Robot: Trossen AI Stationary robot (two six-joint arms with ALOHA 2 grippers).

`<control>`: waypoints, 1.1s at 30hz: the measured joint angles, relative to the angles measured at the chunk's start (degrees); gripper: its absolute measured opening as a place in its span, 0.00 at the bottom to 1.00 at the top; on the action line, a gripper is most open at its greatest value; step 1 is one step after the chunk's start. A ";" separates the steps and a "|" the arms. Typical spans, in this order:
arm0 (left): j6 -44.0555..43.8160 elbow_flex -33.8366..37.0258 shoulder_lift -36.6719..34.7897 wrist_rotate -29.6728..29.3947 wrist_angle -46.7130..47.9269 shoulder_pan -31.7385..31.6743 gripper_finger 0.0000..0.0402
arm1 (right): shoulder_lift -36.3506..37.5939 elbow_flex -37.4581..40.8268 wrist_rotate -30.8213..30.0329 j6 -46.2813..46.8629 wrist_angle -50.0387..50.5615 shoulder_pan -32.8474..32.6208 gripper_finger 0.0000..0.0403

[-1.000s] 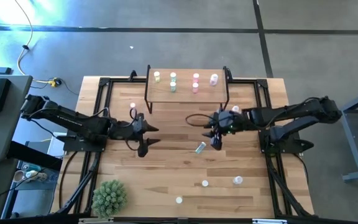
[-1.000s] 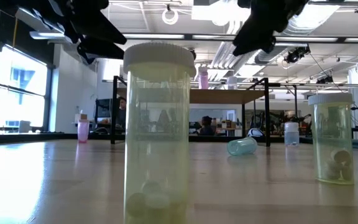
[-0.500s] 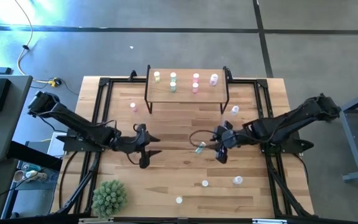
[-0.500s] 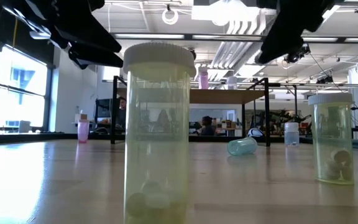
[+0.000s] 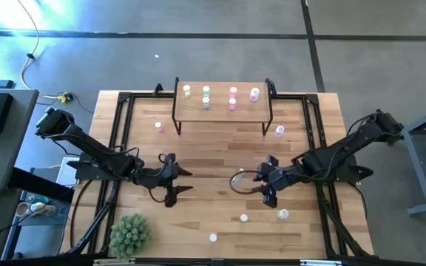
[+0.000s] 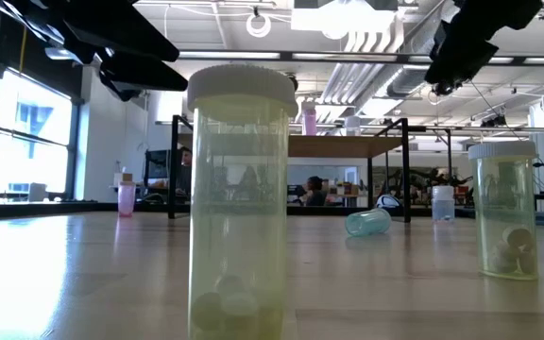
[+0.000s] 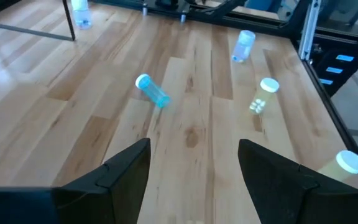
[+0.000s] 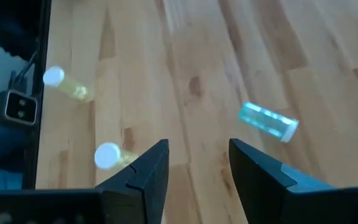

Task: Pick and place medicine bottles onto shelf by color
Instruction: Put the right yellow pill bottle and align it with the other yellow pill bottle on the shelf

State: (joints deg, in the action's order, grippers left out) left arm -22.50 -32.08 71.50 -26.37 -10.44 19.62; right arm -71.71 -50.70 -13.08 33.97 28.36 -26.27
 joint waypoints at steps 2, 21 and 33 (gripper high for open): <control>-0.19 0.00 0.00 0.04 0.00 0.00 0.58 | -1.04 0.00 0.00 1.78 0.58 -1.56 0.39; -1.48 -0.02 0.00 0.20 0.07 0.00 0.58 | -11.98 0.01 -1.36 11.13 -3.03 -15.00 0.39; -1.51 -0.02 -0.02 0.22 0.04 0.00 0.58 | -22.10 0.02 -6.41 14.03 -10.67 -19.48 0.39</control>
State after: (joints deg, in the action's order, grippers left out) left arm -24.01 -32.10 71.48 -26.15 -10.39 19.62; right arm -93.81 -50.68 -19.49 48.00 17.69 -45.75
